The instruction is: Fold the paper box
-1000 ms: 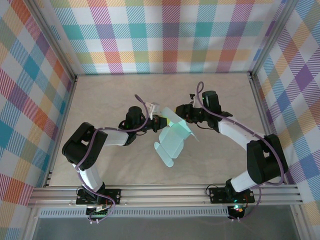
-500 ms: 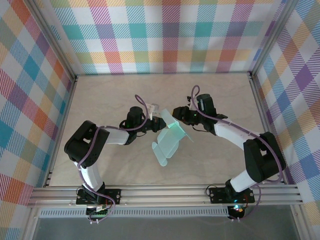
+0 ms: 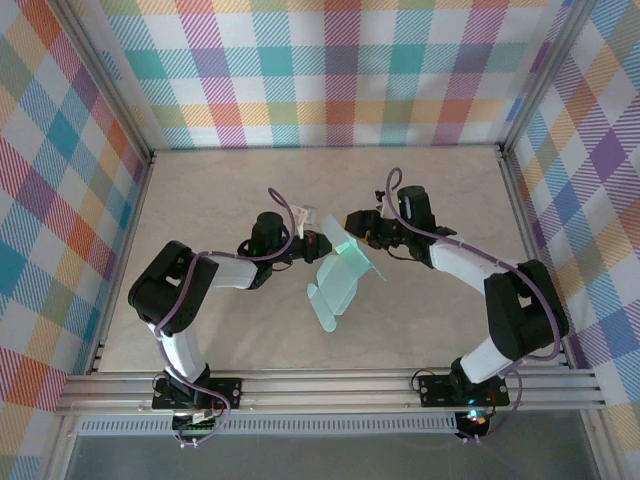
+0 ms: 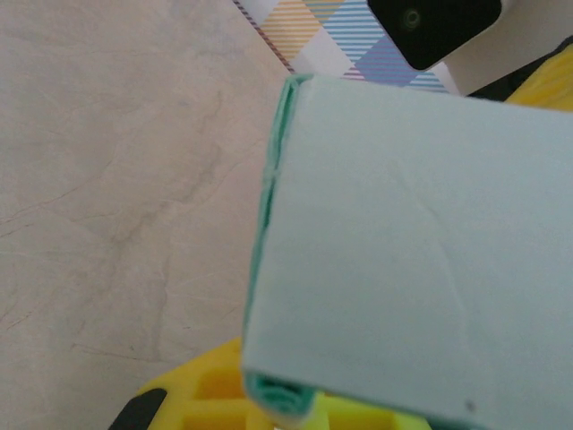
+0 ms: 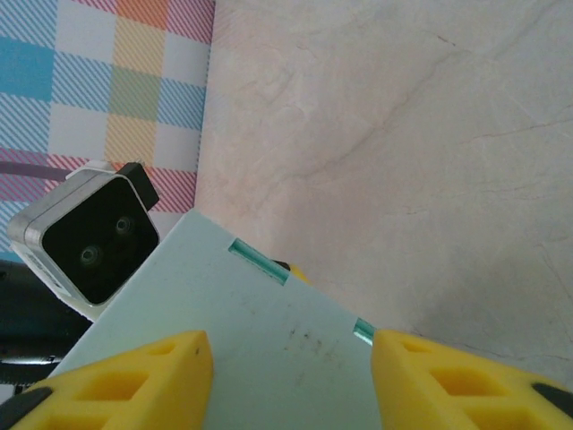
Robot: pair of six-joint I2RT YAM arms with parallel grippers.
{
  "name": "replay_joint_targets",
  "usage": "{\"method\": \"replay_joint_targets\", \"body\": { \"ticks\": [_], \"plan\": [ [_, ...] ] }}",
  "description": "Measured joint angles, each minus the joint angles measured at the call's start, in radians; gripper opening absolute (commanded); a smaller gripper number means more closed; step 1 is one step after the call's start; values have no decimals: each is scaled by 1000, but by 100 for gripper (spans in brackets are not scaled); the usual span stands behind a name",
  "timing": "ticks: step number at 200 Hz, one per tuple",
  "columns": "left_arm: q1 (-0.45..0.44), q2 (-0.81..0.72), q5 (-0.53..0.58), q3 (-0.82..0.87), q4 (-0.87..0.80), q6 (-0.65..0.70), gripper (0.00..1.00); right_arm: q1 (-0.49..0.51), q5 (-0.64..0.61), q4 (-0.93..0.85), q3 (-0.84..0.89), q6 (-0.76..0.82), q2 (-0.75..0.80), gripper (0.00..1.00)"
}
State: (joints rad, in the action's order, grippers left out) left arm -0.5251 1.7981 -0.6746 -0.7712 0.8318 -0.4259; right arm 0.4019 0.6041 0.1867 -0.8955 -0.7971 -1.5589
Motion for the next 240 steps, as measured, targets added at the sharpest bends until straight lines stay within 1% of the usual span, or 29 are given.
{"method": "replay_joint_targets", "body": {
  "ticks": [11, 21, 35, 55, 78, 96, 114, 128, 149, 169, 193, 205, 240],
  "plan": [
    [0, 0, -12, 0, 2, 11, 2, -14, 19, -1, 0, 1, 0, 55],
    [0, -2, -18, 0, 2, 26, 2, -29, 38, -3, 2, 5, 0, 59],
    [-2, -7, -21, -13, -56, 64, 0, -58, 63, -13, 12, 19, 12, 65],
    [-4, -8, 14, -95, -270, 156, 0, -106, 58, -84, 23, 66, 75, 72],
    [-4, -16, 106, -226, -578, 282, 0, -169, -3, -177, 23, 135, 198, 77],
    [-4, -31, 179, -310, -806, 372, 0, -213, -57, -229, 23, 182, 279, 78],
    [-4, -47, 256, -385, -1036, 459, 0, -233, -105, -270, 23, 216, 315, 79],
    [-4, -51, 313, -446, -1211, 525, 0, -233, -127, -296, 23, 238, 316, 79],
    [-4, -50, 398, -535, -1427, 594, 0, -233, -141, -326, 23, 262, 303, 79],
    [-4, -11, 492, -662, -1622, 644, 0, -233, -140, -333, 23, 280, 275, 79],
    [-4, 95, 602, -823, -1802, 690, 0, -233, -139, -340, 23, 291, 239, 80],
    [-4, 148, 645, -878, -1872, 710, 1, -233, -136, -340, 23, 295, 227, 80],
    [-4, 294, 708, -1006, -2042, 763, 1, -233, -135, -338, 23, 309, 216, 80]
  ]
}}
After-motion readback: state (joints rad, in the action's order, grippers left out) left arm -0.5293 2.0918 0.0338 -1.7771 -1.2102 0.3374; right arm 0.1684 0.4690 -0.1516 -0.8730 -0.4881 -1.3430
